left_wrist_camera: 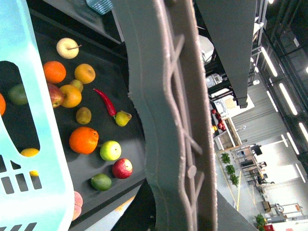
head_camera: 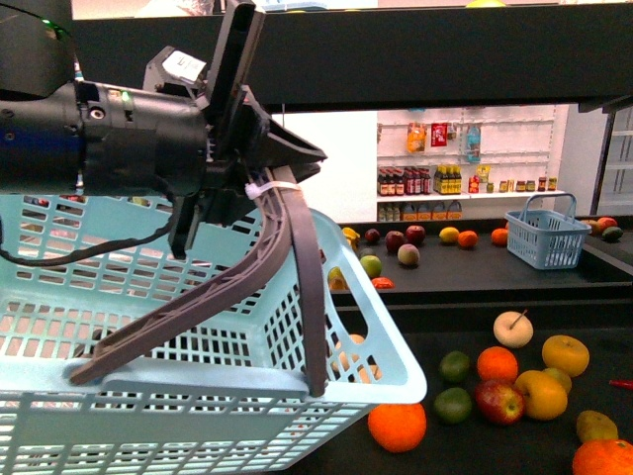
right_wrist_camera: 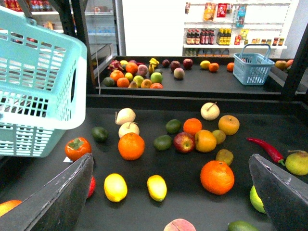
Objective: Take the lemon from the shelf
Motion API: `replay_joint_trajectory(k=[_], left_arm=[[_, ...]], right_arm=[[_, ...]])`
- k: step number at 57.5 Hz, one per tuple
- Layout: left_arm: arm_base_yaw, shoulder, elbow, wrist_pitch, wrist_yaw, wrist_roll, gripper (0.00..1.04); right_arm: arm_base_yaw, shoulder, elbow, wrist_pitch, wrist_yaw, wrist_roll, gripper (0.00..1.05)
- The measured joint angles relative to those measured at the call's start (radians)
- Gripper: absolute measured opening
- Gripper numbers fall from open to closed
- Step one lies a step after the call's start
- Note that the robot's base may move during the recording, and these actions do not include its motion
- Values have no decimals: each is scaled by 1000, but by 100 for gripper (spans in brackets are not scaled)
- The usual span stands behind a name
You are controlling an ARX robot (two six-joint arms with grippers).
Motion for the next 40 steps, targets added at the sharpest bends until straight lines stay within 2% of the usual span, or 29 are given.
replay_joint_trajectory(k=[13,15,19,22,25,35,40], left_arm=[[-35,33,44,-21,-45,8,8],[-35,34,44,-21,-46,8,8],[-35,37,44,-23,-49,7,8],[-35,37,44,-23,-50,8,8],[-36,37,44,-23,-49,9,8],[-35,37,44,-23,-56,10,8],[-36,37,45,-23,-52,9,8]], right_arm=[[0,2,1,-2,2,0,97],[6,47,35,-100,41,27,97],[-7,201,117,-268,48,79,97],[-30,349,154,-291,18,121,97],[-46,472,177,-263,-10,152,97],[-54,991,298,-19,-68,255,97],[-23,1411,443,121,-67,323,97]])
